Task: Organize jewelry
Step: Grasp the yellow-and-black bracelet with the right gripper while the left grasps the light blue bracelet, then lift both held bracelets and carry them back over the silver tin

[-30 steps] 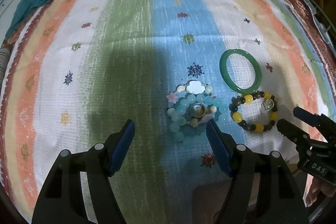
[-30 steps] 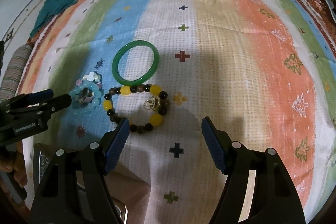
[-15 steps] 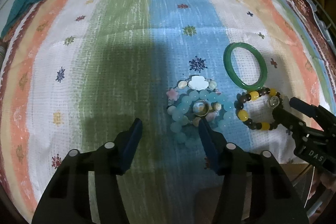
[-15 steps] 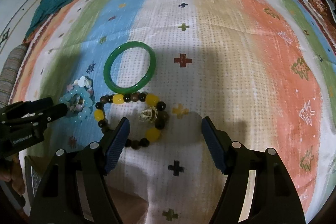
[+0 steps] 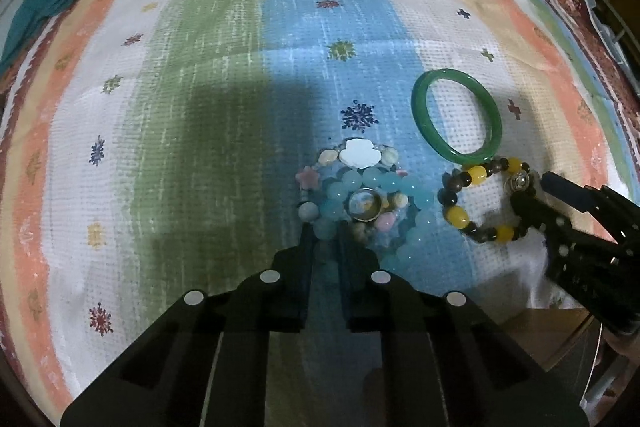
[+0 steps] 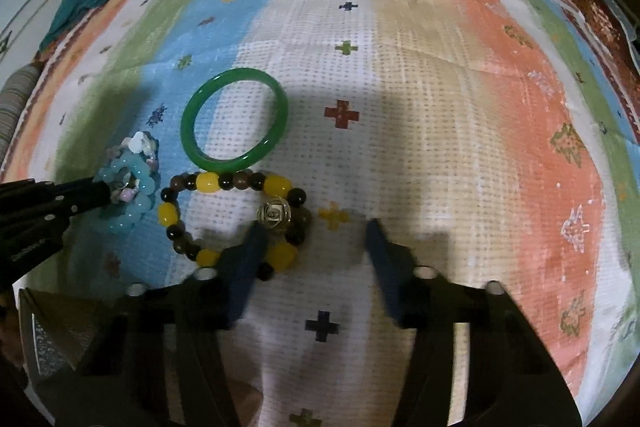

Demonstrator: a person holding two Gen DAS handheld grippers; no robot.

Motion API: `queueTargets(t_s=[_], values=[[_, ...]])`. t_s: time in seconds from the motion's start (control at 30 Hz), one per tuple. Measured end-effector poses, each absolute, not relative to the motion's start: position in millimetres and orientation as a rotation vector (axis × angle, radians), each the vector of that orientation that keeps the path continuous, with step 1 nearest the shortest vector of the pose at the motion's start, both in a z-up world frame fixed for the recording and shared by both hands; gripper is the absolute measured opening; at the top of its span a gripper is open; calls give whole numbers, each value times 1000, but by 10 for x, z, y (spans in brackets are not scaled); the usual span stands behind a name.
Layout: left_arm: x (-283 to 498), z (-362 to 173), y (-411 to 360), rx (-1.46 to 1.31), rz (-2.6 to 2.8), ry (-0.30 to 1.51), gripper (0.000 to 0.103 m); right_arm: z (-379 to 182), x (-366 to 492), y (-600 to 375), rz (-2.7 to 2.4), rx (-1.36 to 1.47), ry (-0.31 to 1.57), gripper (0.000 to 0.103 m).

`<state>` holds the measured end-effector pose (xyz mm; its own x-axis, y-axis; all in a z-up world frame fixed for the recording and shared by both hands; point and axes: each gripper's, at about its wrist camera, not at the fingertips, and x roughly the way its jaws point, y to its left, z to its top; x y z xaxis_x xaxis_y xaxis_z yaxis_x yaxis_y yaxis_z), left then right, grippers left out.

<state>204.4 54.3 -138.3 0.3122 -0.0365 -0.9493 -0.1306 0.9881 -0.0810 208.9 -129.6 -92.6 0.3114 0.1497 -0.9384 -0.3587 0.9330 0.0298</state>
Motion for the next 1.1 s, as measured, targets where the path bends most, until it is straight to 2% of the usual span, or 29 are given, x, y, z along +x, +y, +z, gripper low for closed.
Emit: queueTargets(t_s=[0.13,1.1], values=[[2048,-1342,533,-163,65,1254,11,-918,2077,-1318,343,-202,1201,13],[1851,-739,287,15,92,1074,11,-138,1811,-1374,339,-185,951,13]])
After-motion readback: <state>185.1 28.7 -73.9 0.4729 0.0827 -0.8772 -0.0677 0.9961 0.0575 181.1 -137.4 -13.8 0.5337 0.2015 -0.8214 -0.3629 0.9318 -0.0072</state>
